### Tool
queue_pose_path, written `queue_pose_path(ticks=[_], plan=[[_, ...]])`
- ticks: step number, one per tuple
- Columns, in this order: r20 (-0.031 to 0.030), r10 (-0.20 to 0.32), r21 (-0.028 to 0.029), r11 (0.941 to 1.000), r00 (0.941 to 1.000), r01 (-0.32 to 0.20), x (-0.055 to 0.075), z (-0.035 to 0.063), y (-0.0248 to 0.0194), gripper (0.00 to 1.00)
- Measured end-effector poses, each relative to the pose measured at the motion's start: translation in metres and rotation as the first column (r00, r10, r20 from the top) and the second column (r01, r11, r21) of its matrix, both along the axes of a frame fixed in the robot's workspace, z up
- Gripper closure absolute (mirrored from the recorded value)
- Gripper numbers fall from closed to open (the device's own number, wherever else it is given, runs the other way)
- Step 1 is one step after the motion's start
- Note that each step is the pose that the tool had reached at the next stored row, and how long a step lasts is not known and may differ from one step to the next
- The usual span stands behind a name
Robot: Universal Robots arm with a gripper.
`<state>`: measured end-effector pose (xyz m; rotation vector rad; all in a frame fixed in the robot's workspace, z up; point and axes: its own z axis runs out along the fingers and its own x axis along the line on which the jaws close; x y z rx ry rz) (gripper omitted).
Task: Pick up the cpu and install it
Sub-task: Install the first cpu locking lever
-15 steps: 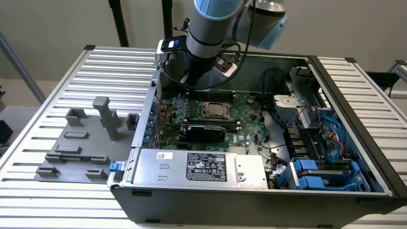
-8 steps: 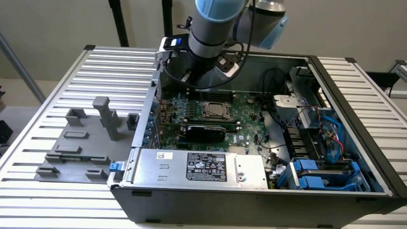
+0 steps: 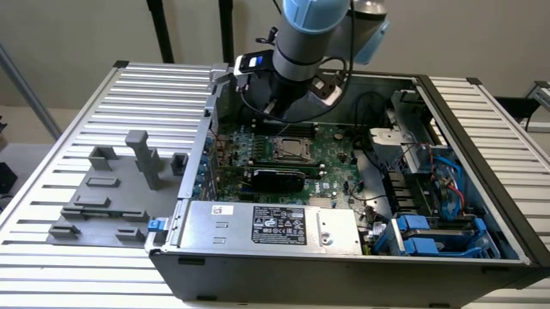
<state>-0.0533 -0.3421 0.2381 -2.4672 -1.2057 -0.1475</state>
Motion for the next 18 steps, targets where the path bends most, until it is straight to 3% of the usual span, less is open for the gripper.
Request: queue_pose_path(ticks=[3, 5, 9, 15, 18], plan=[[0.0137, -0.001, -0.0027, 1.0, 0.9999, 0.001, 0.0, -0.0022, 0.0, 0.89], [0.0184, 0.0, -0.0081, 1.0, 0.9998, 0.001, 0.0, -0.0039, -0.0001, 0.89], [0.0191, 0.0, -0.0143, 0.9999, 0.9998, 0.001, 0.0, -0.0086, -0.0001, 0.89], [0.018, 0.001, -0.0162, 0.9999, 0.9998, -0.001, -0.001, -0.0142, -0.0001, 0.89], [0.0179, 0.003, -0.0237, 0.9997, 0.9998, -0.003, -0.002, -0.0169, -0.0001, 0.89]])
